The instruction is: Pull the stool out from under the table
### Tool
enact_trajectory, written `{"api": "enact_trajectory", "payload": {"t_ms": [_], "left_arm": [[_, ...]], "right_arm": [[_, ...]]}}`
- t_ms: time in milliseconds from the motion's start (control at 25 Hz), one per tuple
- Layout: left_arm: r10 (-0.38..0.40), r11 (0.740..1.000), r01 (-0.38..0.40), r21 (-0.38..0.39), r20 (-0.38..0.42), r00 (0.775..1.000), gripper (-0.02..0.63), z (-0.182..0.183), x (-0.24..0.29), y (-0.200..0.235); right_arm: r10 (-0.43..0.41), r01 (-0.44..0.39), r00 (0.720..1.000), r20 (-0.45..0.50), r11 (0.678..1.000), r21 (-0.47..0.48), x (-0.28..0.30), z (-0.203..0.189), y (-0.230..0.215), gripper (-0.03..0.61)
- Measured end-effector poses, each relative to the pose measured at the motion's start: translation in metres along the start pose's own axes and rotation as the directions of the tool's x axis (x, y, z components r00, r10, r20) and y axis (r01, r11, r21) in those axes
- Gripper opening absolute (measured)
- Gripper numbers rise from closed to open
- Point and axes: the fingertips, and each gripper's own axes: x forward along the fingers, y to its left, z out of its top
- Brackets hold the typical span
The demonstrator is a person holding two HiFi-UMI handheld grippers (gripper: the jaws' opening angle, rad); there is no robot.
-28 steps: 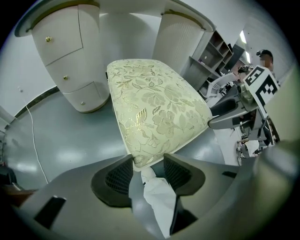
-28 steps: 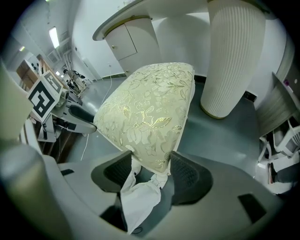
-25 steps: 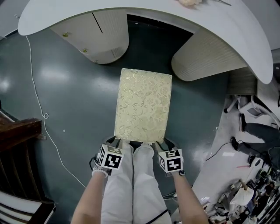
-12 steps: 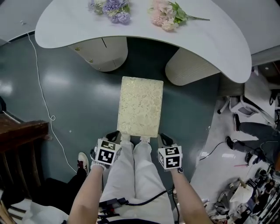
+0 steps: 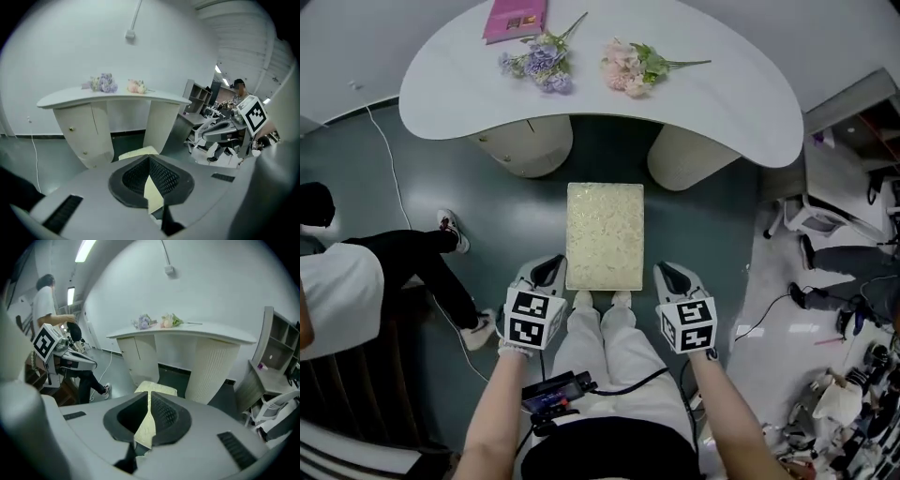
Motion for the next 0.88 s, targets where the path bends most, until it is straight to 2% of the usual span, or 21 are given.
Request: {"api": "enact_trajectory", "payload": {"t_ms": [200, 440, 880], "left_arm": [[0.003, 0.999, -0.010, 0.051, 0.142, 0.990, 0.017, 0.076, -0.038, -0.003], [-0.016, 0.993, -0.020, 0.117, 0.301, 0.953, 0.017, 0.154, -0.083, -0.018], [-0.054, 0.983, -0.029, 0.182, 0.433, 0.900, 0.017, 0.217, -0.147, -0.041]], "right_arm": [[0.014, -0.007, 0.992, 0.122, 0.998, -0.054, -0.036, 0.064, 0.009, 0.044], [0.026, -0.001, 0.965, 0.260, 0.996, -0.094, -0.082, 0.123, 0.022, 0.044], [0.069, 0.017, 0.899, 0.433, 0.981, -0.193, -0.143, 0.202, 0.045, 0.044]]}}
